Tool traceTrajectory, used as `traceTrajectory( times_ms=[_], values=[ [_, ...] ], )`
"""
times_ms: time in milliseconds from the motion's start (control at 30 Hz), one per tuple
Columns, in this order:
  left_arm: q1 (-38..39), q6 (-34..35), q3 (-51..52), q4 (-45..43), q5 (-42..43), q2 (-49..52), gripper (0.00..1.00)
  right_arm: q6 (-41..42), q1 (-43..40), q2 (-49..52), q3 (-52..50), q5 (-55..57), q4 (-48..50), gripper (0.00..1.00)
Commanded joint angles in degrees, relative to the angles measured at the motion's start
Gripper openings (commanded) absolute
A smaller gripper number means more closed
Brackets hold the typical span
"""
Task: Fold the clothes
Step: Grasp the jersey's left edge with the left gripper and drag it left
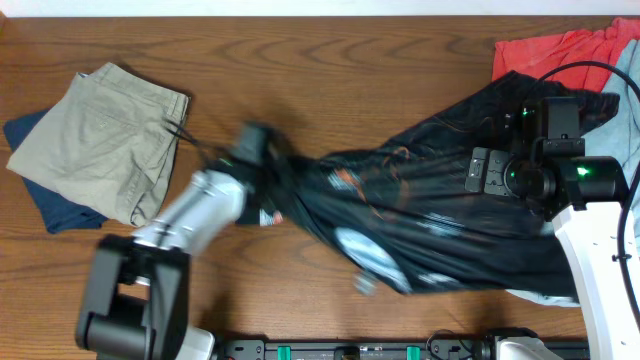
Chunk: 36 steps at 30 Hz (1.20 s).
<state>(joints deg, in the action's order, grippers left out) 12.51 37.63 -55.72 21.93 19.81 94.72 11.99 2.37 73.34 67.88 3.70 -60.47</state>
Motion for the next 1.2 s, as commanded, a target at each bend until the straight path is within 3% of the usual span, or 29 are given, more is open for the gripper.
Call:
traceTrajectory(
  times_ms=[0, 67, 100, 133, 167, 200, 500, 633, 767, 933, 1033, 1167],
  values=[
    [-8.74, -5.05, -9.29, 0.31, -2.54, -1.99, 0.06, 0.61, -0.5, -0.79, 1.11, 0.83, -0.02, 0.99],
    [-12.81, -5.05, -13.79, 0.42, -2.51, -1.99, 0.06, 0.61, -0.5, -0.79, 1.11, 0.83, -0.22, 0.99],
    [-14.03, -5.05, -15.17, 0.87, -2.47, -1.99, 0.17, 0.61, -0.5, -0.79, 1.11, 0.83, -0.26, 0.99],
    [-14.97, -5.05, -16.2, 1.64, -2.27, -1.99, 0.42, 0.61, -0.5, -0.79, 1.11, 0.83, -0.24, 0.99],
    [-15.74, -5.05, -16.87, 3.02, -1.77, -1.99, 0.78, 0.61, -0.5, -0.79, 1.11, 0.83, -0.24, 0.99],
    [-15.96, -5.07, -16.9, 4.04, -1.16, -1.99, 0.97, 0.61, -0.5, -0.79, 1.09, 0.81, -0.24, 0.99],
    [-10.25, -5.07, -15.26, 31.52, -0.87, -0.52, 0.98, 0.59, -0.5, -0.79, 1.07, 0.83, -0.31, 0.99],
    [-3.98, -4.31, -9.94, 34.71, -0.79, -0.52, 0.98, 0.61, -0.5, -0.79, 1.05, 0.83, -0.68, 0.99],
    [4.74, -0.11, -2.58, 31.76, -0.52, -0.52, 0.99, 0.61, -0.5, -0.79, 1.05, 0.83, -0.68, 0.99],
    [15.1, 6.82, 6.38, 19.41, 4.42, -0.52, 0.98, 0.61, -0.5, -0.79, 1.03, 0.81, -0.83, 0.99],
    [20.04, 12.63, 10.99, 10.38, 4.39, -0.52, 0.94, 0.61, -0.5, -0.79, 1.03, 0.81, -1.01, 0.99],
    [22.86, 13.73, 13.6, 1.97, 2.56, -0.52, 0.86, 0.61, -0.5, -0.79, 1.03, 0.83, -1.62, 0.99]
  ],
)
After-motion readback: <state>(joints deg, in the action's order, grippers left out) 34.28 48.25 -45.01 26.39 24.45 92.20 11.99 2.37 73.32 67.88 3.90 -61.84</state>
